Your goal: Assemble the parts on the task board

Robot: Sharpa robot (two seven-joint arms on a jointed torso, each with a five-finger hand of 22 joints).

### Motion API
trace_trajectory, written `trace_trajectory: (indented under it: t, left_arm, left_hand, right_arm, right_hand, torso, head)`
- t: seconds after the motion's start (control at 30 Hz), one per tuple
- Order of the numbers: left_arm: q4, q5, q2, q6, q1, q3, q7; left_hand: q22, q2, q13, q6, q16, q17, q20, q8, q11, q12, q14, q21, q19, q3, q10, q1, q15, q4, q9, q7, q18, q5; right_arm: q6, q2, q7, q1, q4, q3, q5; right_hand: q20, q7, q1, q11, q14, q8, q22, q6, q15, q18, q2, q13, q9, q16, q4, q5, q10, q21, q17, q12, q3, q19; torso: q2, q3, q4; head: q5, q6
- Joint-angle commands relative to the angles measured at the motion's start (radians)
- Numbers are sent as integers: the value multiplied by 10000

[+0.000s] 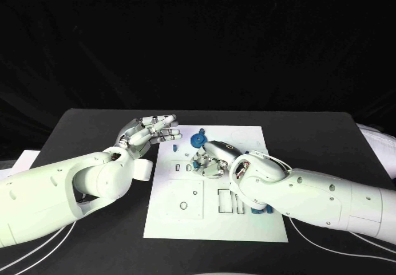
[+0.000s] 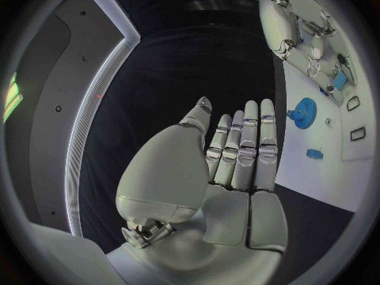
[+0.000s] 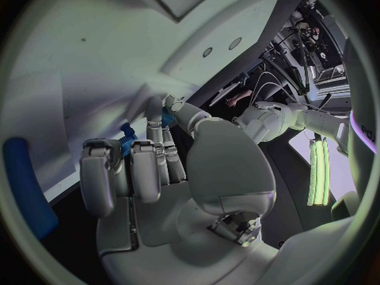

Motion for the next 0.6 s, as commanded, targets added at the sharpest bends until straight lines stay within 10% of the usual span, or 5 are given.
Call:
trace_trajectory:
  t: [0.03, 0.6]
  left_arm:
    - [20, 18, 6, 172, 8, 6, 61]
    - [7, 18, 11, 174, 8, 6, 56]
  left_hand:
    - [-15, 71, 0, 34, -44, 10, 25, -34, 7, -24, 82, -38, 76, 10, 37, 2, 8, -74, -13, 2, 113, 57]
    - [-22, 79, -4, 24, -61, 21, 26, -48, 10, -29, 88, -54, 88, 4, 16, 4, 9, -101, -14, 2, 113, 56]
  right_arm:
    - [-1, -6, 248, -12, -2, -6, 240]
    - [51, -46, 322, -12, -16, -6, 391]
  right_hand:
    - [-8, 31, -3, -25, 642, 26, 786, -5, 26, 31, -135, -190, 7, -42, -19, -23, 133, -33, 463, -163, 85, 63]
    - [25, 102, -19, 42, 635, -8, 790, -181, 75, 30, -222, -717, -17, -68, 0, 16, 133, -34, 420, -652, 122, 66]
  torso:
    - [5, 3, 4]
    - [7, 0, 3]
  head:
    - [-9, -5]
    - [-22, -22]
